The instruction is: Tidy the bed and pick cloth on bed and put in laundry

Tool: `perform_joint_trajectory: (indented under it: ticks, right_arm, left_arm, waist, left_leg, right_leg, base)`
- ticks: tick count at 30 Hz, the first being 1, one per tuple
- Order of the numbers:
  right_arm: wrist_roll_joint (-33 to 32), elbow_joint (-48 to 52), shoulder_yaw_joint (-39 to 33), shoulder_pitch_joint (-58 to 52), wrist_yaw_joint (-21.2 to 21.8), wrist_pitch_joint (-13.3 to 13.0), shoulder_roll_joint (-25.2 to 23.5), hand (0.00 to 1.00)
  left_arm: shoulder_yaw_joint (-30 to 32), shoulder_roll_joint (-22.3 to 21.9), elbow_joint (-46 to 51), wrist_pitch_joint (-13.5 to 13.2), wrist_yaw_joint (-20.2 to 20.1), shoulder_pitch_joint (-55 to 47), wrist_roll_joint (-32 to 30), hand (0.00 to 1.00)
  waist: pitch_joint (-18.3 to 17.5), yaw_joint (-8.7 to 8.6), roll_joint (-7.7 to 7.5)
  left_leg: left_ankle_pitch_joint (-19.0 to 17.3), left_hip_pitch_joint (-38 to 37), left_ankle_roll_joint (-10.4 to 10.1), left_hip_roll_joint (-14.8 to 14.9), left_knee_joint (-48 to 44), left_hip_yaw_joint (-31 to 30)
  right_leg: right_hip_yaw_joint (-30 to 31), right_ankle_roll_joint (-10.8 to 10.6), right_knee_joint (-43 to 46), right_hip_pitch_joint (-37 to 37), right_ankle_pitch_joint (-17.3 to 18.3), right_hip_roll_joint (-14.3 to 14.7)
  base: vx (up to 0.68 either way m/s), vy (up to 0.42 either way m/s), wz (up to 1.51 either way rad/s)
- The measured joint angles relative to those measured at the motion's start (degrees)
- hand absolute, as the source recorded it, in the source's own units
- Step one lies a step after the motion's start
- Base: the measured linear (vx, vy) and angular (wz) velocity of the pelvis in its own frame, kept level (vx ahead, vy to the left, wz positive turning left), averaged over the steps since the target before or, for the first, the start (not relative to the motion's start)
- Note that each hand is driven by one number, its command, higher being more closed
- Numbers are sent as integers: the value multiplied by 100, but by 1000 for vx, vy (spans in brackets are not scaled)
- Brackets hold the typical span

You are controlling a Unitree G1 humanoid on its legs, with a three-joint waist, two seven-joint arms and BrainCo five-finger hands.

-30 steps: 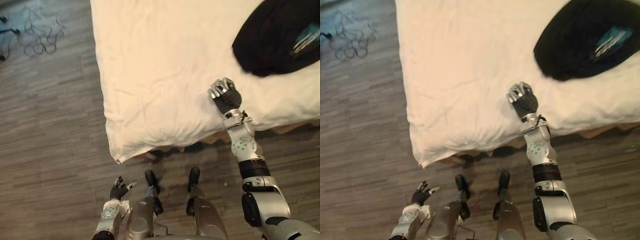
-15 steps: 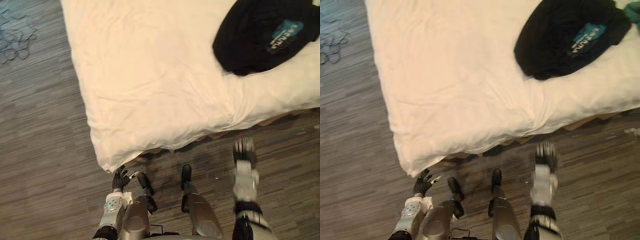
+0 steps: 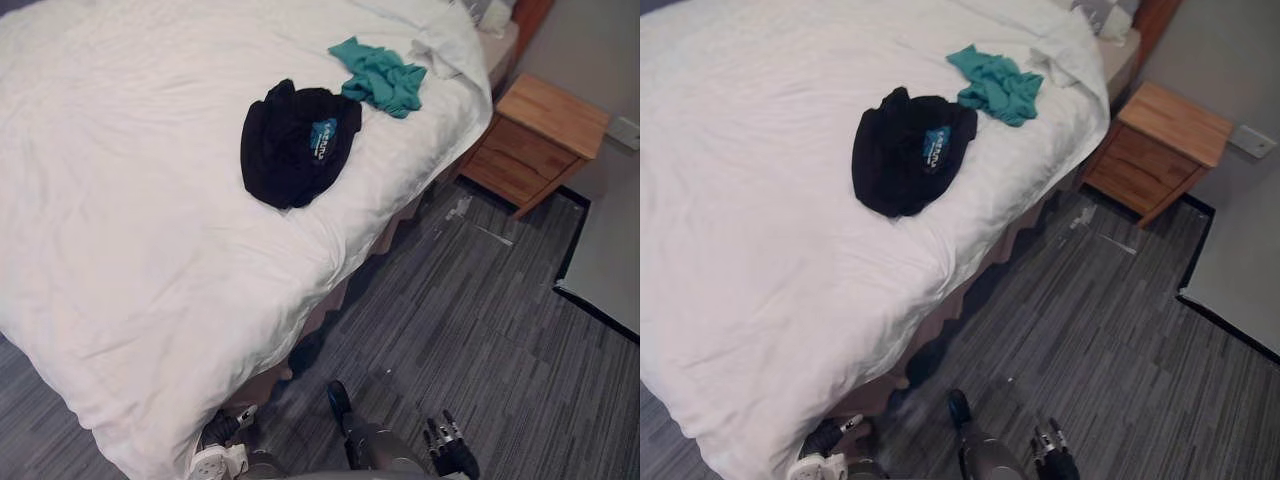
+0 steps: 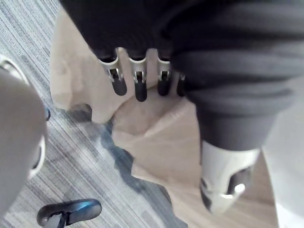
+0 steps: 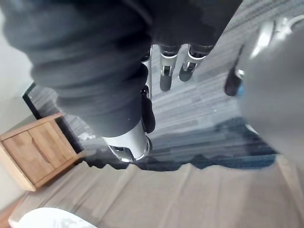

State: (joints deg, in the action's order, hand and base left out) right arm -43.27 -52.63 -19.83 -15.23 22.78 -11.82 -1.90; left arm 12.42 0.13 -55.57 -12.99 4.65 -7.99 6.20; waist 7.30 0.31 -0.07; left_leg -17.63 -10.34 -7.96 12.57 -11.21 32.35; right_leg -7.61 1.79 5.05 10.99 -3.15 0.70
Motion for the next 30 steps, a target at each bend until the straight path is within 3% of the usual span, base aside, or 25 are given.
perform_joint_trajectory:
  ticks: [2,3,4,5,6,7,8,9,10,11,13,15,17,19,22,23,25,30]
  right_arm:
    - [-62,-19,49,90,-59,-74,90,0]
    - [-55,3,67,184,-91,-108,156,0]
    - [-32,-19,100,167,-124,-111,181,0]
    - [10,-15,140,191,-146,-111,178,0]
    - [70,-1,218,292,-146,-123,185,0]
    - [184,-39,200,329,-154,-125,175,0]
    - [349,-62,179,408,-204,-169,336,0]
    - [398,-112,184,427,-238,-168,355,0]
    - [579,-345,242,654,-343,-122,416,0]
    - [735,-381,324,712,-381,-112,365,0]
    - [991,-536,424,846,-492,-71,312,0]
    - [1233,-626,494,864,-628,4,322,0]
    - [1495,-706,763,905,-732,95,468,0]
    - [1636,-706,890,914,-782,116,484,0]
    - [1757,-681,990,928,-832,187,523,0]
    - [1823,-646,989,905,-840,205,528,0]
    - [1855,-636,1022,845,-848,232,520,0]
    - [2065,-634,1188,800,-885,232,550,0]
  left_arm:
    - [270,-206,7,19,-24,-71,4,0]
    - [412,-276,69,60,-58,-146,4,0]
    - [601,-279,92,132,-104,-208,5,0]
    - [741,-288,81,169,-119,-240,20,0]
    - [943,-262,-5,232,-118,-307,7,0]
    - [908,-284,-44,254,-112,-347,-64,0]
    - [843,-360,-93,244,-113,-369,-237,0]
    - [852,-316,-121,237,-129,-335,-230,0]
    - [760,-197,-339,322,-159,-286,-346,0]
    - [727,-110,-429,350,-162,-232,-396,0]
    - [556,-21,-477,315,-156,-72,-433,0]
    - [334,0,-472,249,-154,26,-440,0]
    - [72,-36,-433,157,-155,91,-379,0]
    - [-96,13,-421,116,-155,112,-331,0]
    - [-341,30,-467,127,-153,182,-121,0]
    - [-340,60,-460,127,-153,186,-83,0]
    - [-337,96,-446,123,-144,239,27,0]
    - [-349,80,-462,190,-152,252,65,0]
  waist:
    - [-151,29,180]
    - [-151,-1,193]
    - [-195,81,83]
    - [-221,112,106]
    - [-276,150,50]
    - [-376,181,178]
    - [-447,166,286]
    - [-445,236,318]
    - [-514,312,401]
    - [-497,300,259]
    - [-434,251,119]
    - [-410,268,57]
    - [-389,292,32]
    - [-387,293,38]
    - [-352,299,124]
    - [-376,275,156]
    - [-352,293,71]
    - [-392,315,35]
  left_leg:
    - [110,-46,-10,123,137,295]
    - [125,-195,-44,58,106,540]
    - [129,-367,-42,-69,17,673]
    - [159,-385,9,-48,-112,676]
    - [290,-253,471,19,-480,709]
    - [382,-232,799,27,-333,705]
    - [446,-362,706,-80,64,681]
    - [457,-424,610,-76,106,707]
    - [537,-481,406,43,-5,649]
    - [636,-423,492,29,-143,585]
    - [624,-346,496,-181,-216,191]
    - [471,-146,687,-186,-825,-289]
    - [191,169,572,-324,-1279,-1143]
    - [67,394,524,-403,-1116,-1426]
    - [85,484,389,-483,-253,-1545]
    - [151,455,457,-548,-123,-1462]
    - [235,417,525,-648,87,-1394]
    - [263,297,493,-674,339,-1355]
  right_leg:
    - [-717,130,278,153,431,-102]
    - [-1291,390,1125,336,686,-418]
    - [-1441,363,1290,291,585,-515]
    - [-1324,374,1241,278,591,-432]
    - [-1296,413,860,154,705,-383]
    - [-1844,219,519,-81,987,-442]
    - [-2160,330,852,-122,834,-589]
    - [-2138,173,766,-129,722,-547]
    - [-1777,306,293,-243,463,-184]
    - [-1605,360,-55,-370,257,-110]
    - [-1211,405,-677,-696,38,9]
    - [-966,304,-935,-938,1,70]
    - [-660,211,-961,-1055,-29,83]
    - [-432,125,-992,-1065,-91,89]
    - [-271,-34,-1067,-1109,-248,106]
    - [-349,-100,-1067,-1085,-260,27]
    - [-727,-140,-1024,-1077,-213,-142]
    - [-944,-151,-988,-1072,-237,-187]
  base:
    - [22,-40,-85]
    - [123,-75,-118]
    - [118,-117,-133]
    - [97,-109,-150]
    - [59,-139,-130]
    - [107,-119,-154]
    - [140,-84,-120]
    - [147,-119,-156]
    - [109,-135,-129]
    - [71,-155,-134]
    - [29,-49,-79]
    - [41,63,-61]
    - [44,128,-67]
    - [-4,126,-70]
    - [-43,176,-59]
    - [-8,222,-24]
    - [53,183,1]
    - [101,94,-1]
